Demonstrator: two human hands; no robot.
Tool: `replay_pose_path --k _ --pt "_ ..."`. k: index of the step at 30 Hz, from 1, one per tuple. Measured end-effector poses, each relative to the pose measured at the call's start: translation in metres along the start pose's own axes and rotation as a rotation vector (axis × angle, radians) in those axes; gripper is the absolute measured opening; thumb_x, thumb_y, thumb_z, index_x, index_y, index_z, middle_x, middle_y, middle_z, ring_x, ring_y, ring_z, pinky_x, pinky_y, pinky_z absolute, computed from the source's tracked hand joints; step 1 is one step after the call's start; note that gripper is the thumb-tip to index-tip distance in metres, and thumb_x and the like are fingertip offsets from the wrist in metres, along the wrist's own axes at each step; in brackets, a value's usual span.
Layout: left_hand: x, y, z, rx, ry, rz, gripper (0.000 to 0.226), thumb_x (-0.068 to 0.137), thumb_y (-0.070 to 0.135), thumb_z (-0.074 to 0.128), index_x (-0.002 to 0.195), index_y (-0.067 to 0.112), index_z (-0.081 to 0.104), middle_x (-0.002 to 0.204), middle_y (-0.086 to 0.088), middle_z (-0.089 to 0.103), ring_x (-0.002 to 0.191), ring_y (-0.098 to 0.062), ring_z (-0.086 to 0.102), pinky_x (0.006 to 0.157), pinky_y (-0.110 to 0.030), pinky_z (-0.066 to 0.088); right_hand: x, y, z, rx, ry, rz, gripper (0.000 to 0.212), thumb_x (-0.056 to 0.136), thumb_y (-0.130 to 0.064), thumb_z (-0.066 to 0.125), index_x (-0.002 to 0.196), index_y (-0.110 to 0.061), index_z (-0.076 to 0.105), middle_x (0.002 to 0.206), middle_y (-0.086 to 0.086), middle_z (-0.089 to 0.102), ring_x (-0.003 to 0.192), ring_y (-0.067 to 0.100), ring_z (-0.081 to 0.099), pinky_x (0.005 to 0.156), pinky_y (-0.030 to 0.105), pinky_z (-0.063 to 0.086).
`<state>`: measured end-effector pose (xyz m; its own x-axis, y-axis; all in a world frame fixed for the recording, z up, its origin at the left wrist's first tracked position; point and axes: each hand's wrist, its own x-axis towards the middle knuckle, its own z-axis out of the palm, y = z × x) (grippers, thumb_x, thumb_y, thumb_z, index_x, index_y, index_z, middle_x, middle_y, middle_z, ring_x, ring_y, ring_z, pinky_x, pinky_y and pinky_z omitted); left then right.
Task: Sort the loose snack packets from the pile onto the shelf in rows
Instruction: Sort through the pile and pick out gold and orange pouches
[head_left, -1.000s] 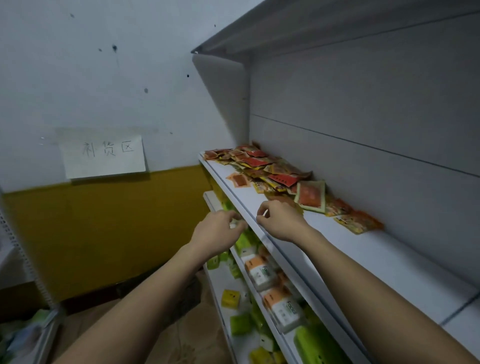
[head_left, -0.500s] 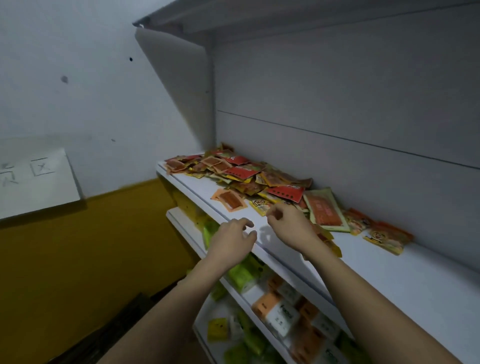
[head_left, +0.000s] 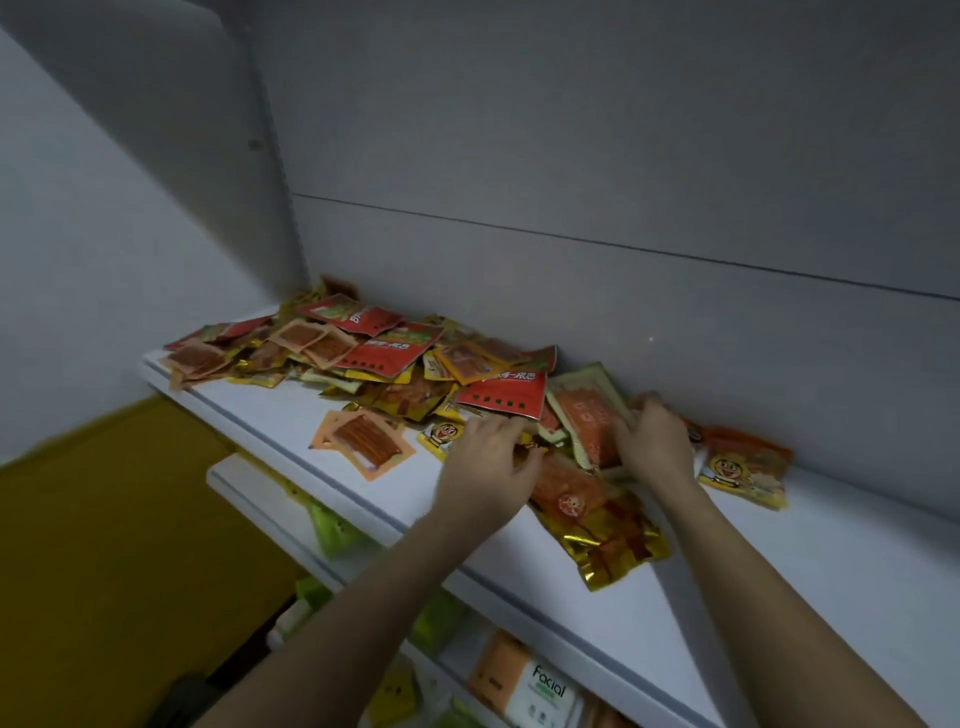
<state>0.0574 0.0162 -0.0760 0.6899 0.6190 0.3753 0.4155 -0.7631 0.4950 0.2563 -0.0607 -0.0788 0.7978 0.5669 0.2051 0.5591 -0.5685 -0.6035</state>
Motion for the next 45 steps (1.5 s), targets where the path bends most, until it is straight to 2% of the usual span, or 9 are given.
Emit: replay_pose_path --k 5,11,15,22,28,34,38,41,45 --pt "0.042 -0.008 0.023 0.002 0.087 0.038 0.040 0.089 0.038 0.044 0.107 0.013 0.070 0.085 -0.001 0.064 0.083 -0.023 0.050 0.076 -0.041 0.046 0.022 0.010 0.013 0.015 -0.031 0.075 0.037 0.091 -0.030 0.066 0.114 -0.003 0.055 0.108 0.019 0.067 0.105 0.039 0.062 0.081 0.043 0.051" --pt "0.075 -0.002 0.049 -0.048 -0.039 0.060 0.039 0.090 0.040 0.043 0.099 0.014 0.071 0.086 -0.002 0.064 0.084 -0.023 0.051 0.081 -0.037 0.040 0.034 0.007 0.006 0.080 -0.167 0.106 0.039 0.087 -0.030 0.073 0.118 -0.006 0.065 0.115 0.014 0.069 0.108 0.033 0.063 0.086 0.036 0.048" --pt "0.087 0.003 0.051 -0.166 -0.063 0.049 0.027 0.091 0.025 0.057 0.102 0.006 0.072 0.075 0.001 0.057 0.078 -0.019 0.048 0.081 -0.036 0.039 0.046 0.011 -0.019 0.265 -0.107 0.115 0.017 0.089 -0.018 0.071 0.077 -0.020 0.059 0.086 0.005 0.062 0.084 0.024 0.060 0.071 0.030 0.044" --pt "0.114 0.018 0.038 -0.762 -0.264 -0.354 0.052 0.100 0.035 0.060 0.143 0.010 0.045 0.096 -0.009 0.066 0.087 -0.019 0.064 0.083 -0.043 0.058 0.038 0.002 -0.037 0.932 -0.213 0.290 0.014 0.095 -0.009 0.063 0.107 -0.002 0.060 0.091 0.015 0.072 0.070 0.022 0.073 0.062 0.033 0.057" --pt "0.114 0.008 0.015 -1.228 -0.256 -0.503 0.043 0.096 0.051 0.058 0.120 0.017 0.066 0.119 -0.018 0.071 0.104 -0.031 0.071 0.094 -0.050 0.056 0.027 -0.029 -0.019 0.942 -0.245 0.214 0.026 0.091 -0.012 0.069 0.113 -0.003 0.058 0.101 0.015 0.074 0.087 0.028 0.074 0.083 0.046 0.059" --pt "0.090 -0.047 -0.032 -1.027 -0.091 -0.454 0.031 0.092 0.020 0.072 0.122 0.017 0.064 0.108 -0.004 0.075 0.095 -0.020 0.074 0.080 -0.035 0.062 0.017 -0.097 0.008 0.781 -0.382 0.002 0.020 0.092 -0.009 0.067 0.107 0.001 0.059 0.102 0.019 0.070 0.075 0.015 0.072 0.057 0.023 0.058" --pt "0.078 -0.105 -0.080 -0.999 0.077 -0.449 0.018 0.093 0.008 0.068 0.111 0.012 0.070 0.101 -0.007 0.077 0.095 -0.025 0.074 0.080 -0.034 0.060 0.019 -0.160 0.034 0.601 -0.435 -0.170 0.031 0.095 -0.038 0.062 0.093 -0.007 0.065 0.096 0.018 0.070 0.087 0.026 0.067 0.087 0.043 0.054" --pt "0.081 -0.155 -0.117 -1.056 0.254 -0.538 0.020 0.092 0.007 0.069 0.111 0.011 0.067 0.100 -0.006 0.077 0.092 -0.023 0.075 0.073 -0.032 0.061 0.026 -0.197 0.063 0.515 -0.390 -0.246 0.027 0.097 -0.037 0.055 0.085 -0.014 0.065 0.072 0.003 0.062 0.068 0.018 0.058 0.070 0.038 0.051" --pt "0.092 -0.210 -0.144 -1.087 0.361 -0.618 0.020 0.094 0.011 0.068 0.112 0.016 0.063 0.100 -0.002 0.077 0.091 -0.020 0.074 0.075 -0.035 0.060 0.026 -0.241 0.106 0.135 -0.324 -0.490 0.016 0.098 -0.022 0.052 0.094 -0.011 0.063 0.081 0.003 0.063 0.074 0.018 0.058 0.063 0.031 0.039"
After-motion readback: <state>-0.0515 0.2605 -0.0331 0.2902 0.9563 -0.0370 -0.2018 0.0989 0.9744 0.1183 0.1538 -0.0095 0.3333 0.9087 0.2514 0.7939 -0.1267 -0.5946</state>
